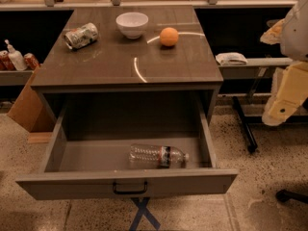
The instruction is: Pick water bottle from top drawer and place on counter
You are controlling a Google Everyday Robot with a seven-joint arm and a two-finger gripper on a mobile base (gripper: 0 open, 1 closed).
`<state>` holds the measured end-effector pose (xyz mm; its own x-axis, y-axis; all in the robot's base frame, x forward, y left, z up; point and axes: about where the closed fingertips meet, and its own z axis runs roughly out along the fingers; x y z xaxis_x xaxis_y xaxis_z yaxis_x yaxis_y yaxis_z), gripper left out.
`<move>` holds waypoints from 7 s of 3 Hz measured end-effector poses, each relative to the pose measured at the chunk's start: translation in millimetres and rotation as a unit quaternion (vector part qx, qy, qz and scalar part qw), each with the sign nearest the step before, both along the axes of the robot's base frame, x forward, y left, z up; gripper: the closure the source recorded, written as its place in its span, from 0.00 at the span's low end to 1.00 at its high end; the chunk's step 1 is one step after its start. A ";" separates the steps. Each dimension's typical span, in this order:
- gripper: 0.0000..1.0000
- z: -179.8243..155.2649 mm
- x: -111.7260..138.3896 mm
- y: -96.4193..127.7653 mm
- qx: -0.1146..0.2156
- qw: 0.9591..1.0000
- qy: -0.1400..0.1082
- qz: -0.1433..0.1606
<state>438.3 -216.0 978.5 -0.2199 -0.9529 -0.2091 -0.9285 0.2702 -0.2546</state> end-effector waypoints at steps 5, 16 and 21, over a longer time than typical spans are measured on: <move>0.00 -131.5 35.6 48.9 0.092 0.994 0.064 0.021; 0.01 -342.4 92.5 190.1 0.128 0.986 0.096 0.057; 1.00 -236.4 96.6 116.0 0.234 0.970 0.062 0.029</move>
Offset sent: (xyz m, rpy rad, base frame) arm 0.0249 0.0398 -0.0978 0.1125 0.1352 0.0669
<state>535.0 -100.0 742.1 -0.2202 -0.7708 -0.5978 -0.9610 0.2765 -0.0025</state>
